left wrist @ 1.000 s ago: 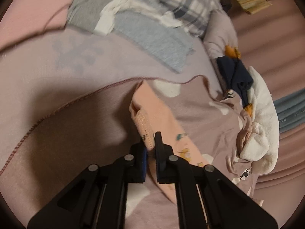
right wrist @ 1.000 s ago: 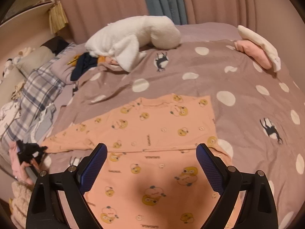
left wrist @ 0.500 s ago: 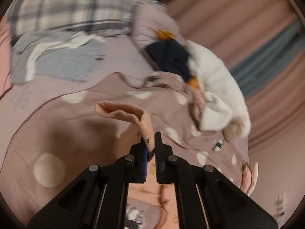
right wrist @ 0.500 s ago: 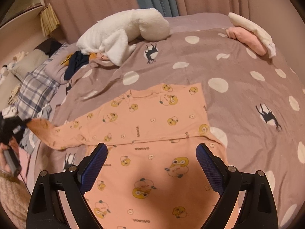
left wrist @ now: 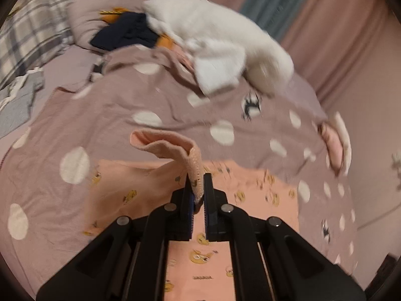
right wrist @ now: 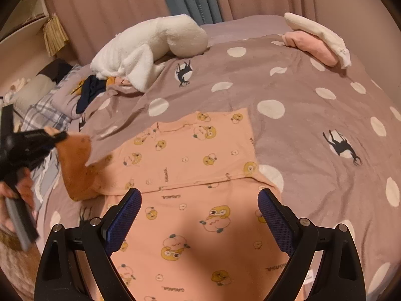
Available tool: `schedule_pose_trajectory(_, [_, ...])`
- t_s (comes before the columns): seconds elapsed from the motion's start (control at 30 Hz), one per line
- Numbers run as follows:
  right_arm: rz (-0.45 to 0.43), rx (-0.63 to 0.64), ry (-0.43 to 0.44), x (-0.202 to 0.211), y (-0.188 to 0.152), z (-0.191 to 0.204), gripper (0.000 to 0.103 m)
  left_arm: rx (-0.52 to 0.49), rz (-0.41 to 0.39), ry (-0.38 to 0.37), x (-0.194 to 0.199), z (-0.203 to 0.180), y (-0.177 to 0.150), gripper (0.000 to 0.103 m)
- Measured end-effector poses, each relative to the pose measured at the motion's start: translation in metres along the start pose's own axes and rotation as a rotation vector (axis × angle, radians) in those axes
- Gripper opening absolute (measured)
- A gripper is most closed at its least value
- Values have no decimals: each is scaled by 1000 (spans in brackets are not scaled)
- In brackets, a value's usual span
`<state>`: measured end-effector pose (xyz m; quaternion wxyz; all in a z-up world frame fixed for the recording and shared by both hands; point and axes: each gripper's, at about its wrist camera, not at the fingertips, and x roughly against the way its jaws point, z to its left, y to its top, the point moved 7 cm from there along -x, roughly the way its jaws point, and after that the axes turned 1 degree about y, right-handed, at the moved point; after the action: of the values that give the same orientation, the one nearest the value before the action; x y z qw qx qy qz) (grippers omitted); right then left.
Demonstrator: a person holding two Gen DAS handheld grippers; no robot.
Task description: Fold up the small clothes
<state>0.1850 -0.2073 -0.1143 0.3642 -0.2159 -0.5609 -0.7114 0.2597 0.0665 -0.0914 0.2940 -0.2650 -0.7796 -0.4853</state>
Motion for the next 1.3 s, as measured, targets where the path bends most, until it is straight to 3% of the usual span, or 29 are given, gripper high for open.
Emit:
schedule_pose_trajectory(0.4, [16, -33, -11, -4, -5, -18, 95, -73, 195, 6, -73, -26, -76, 6])
schedule_pose_trajectory(0.67, [36, -29, -18, -11, -8, -20, 95, -37, 274, 26, -98, -14, -107, 7])
schedule_pose_trajectory(0.73, [42, -24, -17, -14, -9, -19, 95, -22, 282, 9, -98, -13, -109, 13])
schedule_pose_trajectory(0.77, [44, -23, -17, -15, -9, -18, 95, -8, 290, -9, -97, -13, -109, 21])
schedule_pose_trajectory(0.83, [56, -21, -13, -20, -8, -16, 95, 24, 301, -58, -92, -16, -109, 40])
schedule_pose_trajectory(0.87, [64, -19, -8, -23, -8, -15, 95, 40, 310, -83, -87, -17, -107, 57])
schedule_pose_trajectory(0.9, [71, -15, -4, -25, -9, -13, 95, 48, 314, -99, -82, -19, -106, 65])
schedule_pose_trajectory(1.03, [113, 11, 19, -40, -9, -1, 94, 54, 283, -115, -51, -14, -92, 76])
schedule_pose_trajectory(1.1, [137, 27, 38, -48, -8, 9, 92, 53, 240, -85, -34, -3, -82, 81])
schedule_pose_trajectory(1.3, [198, 101, 78, -71, -4, 48, 83, 89, 142, 44, 5, 51, -62, 81])
